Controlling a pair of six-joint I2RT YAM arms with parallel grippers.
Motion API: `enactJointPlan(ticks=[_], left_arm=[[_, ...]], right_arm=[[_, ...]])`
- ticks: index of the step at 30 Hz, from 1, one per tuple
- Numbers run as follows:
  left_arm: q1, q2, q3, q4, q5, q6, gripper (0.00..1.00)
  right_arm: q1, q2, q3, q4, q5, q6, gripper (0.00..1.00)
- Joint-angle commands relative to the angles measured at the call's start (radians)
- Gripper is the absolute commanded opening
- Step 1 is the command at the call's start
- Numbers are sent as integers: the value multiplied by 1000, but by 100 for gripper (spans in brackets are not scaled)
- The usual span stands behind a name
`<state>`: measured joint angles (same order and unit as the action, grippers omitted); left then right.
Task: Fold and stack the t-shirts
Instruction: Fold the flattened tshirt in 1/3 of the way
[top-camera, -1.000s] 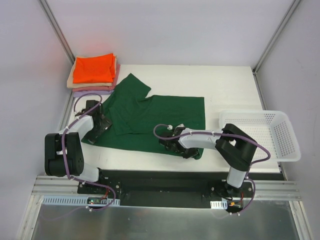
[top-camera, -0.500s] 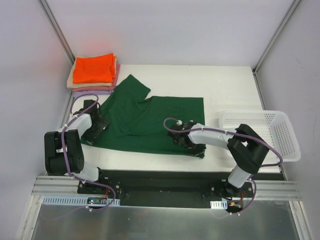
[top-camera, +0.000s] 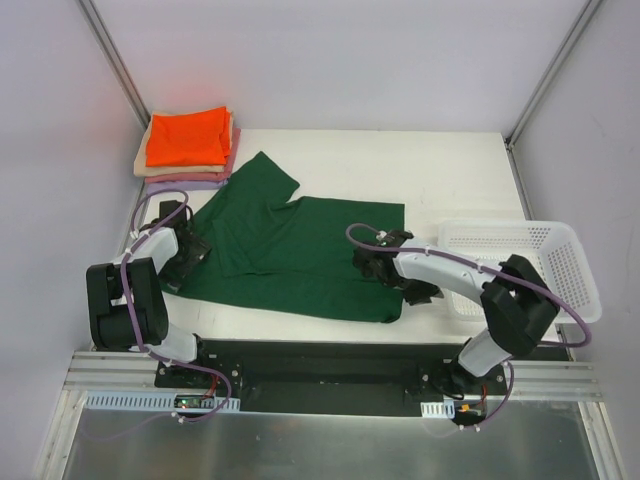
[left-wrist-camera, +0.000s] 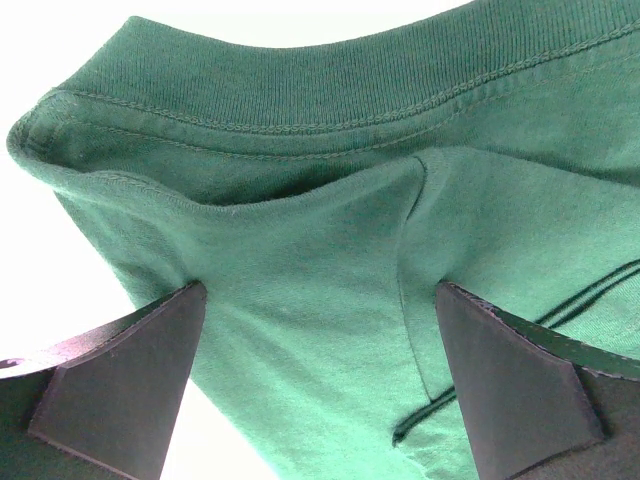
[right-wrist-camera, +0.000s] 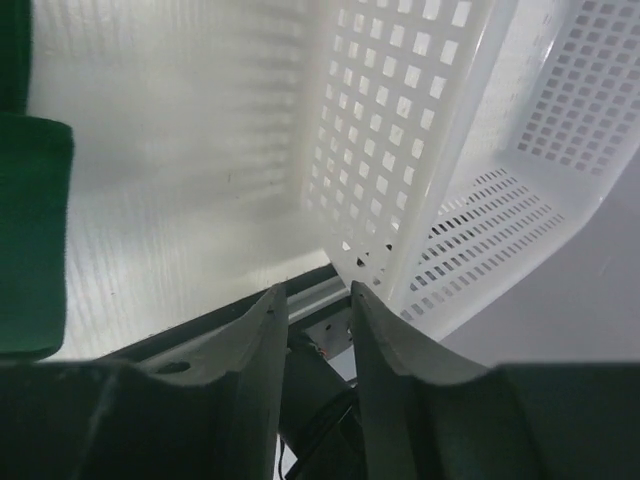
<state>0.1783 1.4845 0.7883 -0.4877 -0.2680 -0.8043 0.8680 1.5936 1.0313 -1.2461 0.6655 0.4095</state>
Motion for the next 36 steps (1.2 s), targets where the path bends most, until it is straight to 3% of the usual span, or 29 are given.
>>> enactJointPlan(ticks=[1,4,10,18,36], left_arm=[[15,17,-35,-58,-59,-4,99],[15,16,-32,-60,-45,-3,99],[15,10,-37,-58,-36,-4,99],[15,10,-44,-58,-22,-12,99],[13,8,-50,-58,-27,-13,99]], right_arm=[[14,-86,33,48,-85,-99,44],[22,-156,-9,187,-235,-115,62],[35,-342,-193,352,-420,151,62],[120,-344,-326,574,-344,412,51],[126,-239,-393,680,-281,571,33]])
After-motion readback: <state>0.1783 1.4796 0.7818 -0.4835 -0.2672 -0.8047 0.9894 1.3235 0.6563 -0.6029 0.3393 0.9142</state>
